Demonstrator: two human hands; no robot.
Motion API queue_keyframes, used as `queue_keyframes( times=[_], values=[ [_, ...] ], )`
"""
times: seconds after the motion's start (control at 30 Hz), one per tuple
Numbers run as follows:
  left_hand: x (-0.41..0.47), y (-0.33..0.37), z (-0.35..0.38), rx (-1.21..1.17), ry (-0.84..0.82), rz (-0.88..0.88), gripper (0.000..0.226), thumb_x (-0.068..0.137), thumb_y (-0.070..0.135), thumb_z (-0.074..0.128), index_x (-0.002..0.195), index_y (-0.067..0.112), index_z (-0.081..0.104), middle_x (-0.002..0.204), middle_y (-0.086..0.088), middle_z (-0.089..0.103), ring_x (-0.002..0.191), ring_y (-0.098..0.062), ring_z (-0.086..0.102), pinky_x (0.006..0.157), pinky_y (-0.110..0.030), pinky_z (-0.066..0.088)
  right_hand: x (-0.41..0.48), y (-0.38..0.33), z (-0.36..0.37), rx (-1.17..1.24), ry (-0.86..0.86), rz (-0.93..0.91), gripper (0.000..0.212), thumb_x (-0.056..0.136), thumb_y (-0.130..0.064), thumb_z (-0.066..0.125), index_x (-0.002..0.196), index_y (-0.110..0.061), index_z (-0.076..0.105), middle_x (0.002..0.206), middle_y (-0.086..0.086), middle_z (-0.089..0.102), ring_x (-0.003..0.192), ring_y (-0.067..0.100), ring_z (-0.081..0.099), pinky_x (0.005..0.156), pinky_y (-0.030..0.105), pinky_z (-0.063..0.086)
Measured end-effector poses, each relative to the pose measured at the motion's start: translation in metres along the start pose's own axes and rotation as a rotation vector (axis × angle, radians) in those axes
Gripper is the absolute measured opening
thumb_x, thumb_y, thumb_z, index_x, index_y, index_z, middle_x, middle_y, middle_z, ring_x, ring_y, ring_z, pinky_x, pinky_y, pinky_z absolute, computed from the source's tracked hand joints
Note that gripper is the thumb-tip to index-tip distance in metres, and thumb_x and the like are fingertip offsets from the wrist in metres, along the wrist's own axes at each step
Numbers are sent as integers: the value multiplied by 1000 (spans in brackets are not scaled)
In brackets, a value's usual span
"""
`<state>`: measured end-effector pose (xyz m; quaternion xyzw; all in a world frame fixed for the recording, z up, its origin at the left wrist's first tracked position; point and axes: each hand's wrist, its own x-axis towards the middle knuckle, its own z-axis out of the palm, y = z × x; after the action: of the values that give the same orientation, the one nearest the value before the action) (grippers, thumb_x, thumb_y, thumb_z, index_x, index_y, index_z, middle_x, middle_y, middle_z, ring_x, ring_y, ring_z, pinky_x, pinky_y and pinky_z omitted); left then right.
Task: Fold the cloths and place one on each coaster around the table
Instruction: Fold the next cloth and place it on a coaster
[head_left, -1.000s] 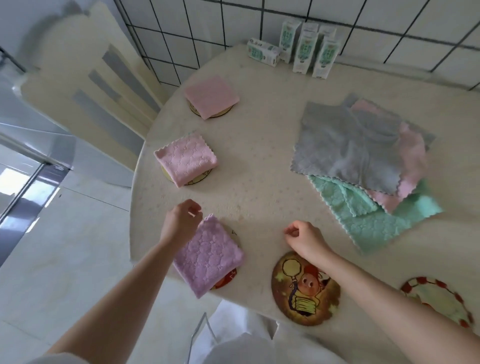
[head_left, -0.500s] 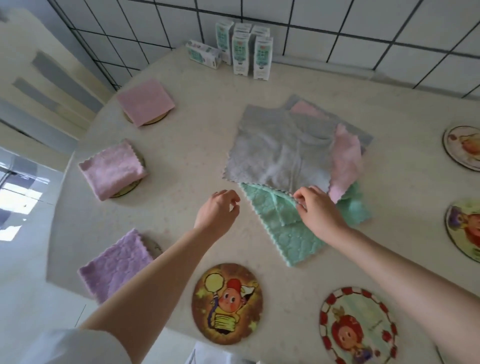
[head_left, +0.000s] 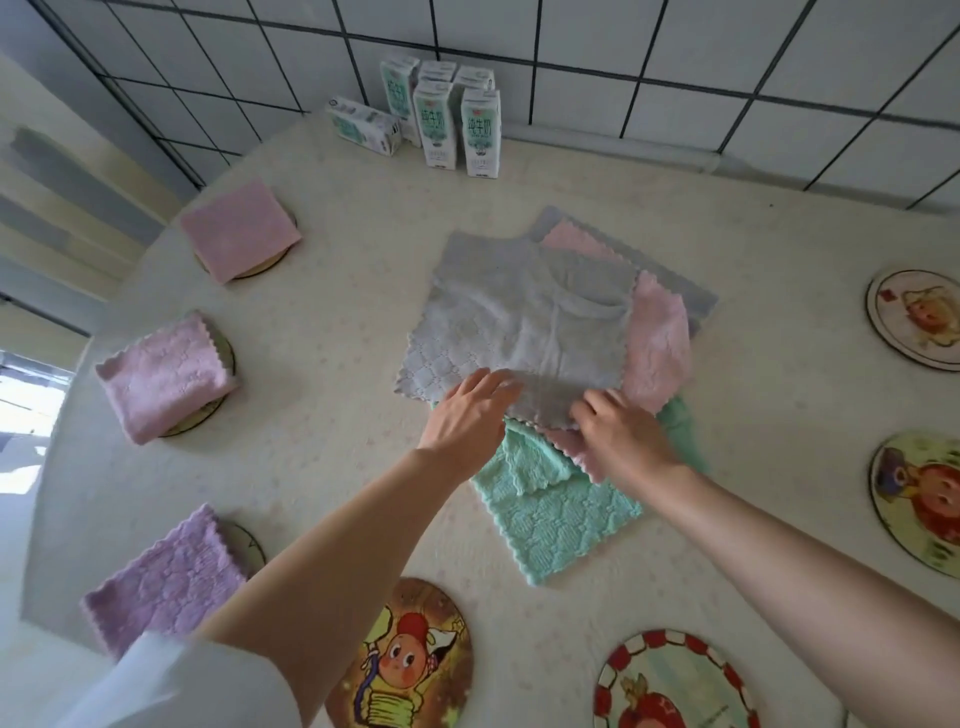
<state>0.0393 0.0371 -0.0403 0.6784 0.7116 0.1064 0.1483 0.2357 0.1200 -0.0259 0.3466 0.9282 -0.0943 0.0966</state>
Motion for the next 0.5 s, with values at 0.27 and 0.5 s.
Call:
queue_keyframes(
  times=[0.27,0.5],
  values=[
    [17,-2,-2,-38,-2,-72,52,89,27,61,138,25,45,137,4,52,125,-17,48,104,-37,43,12,12,-60,269,284,-16,10,91,-8,52,94,-12,61,90,-4,61,76,9,56,56,21,47],
    [41,-34,-53,-139,175,-313,32,96,11,48,124,20,61,121,-3,66,98,-22,66,80,-37,57,28,30,-116,573,284,71,10,94,-8,50,97,-11,59,80,3,63,60,21,62,60,41,55]
  ],
)
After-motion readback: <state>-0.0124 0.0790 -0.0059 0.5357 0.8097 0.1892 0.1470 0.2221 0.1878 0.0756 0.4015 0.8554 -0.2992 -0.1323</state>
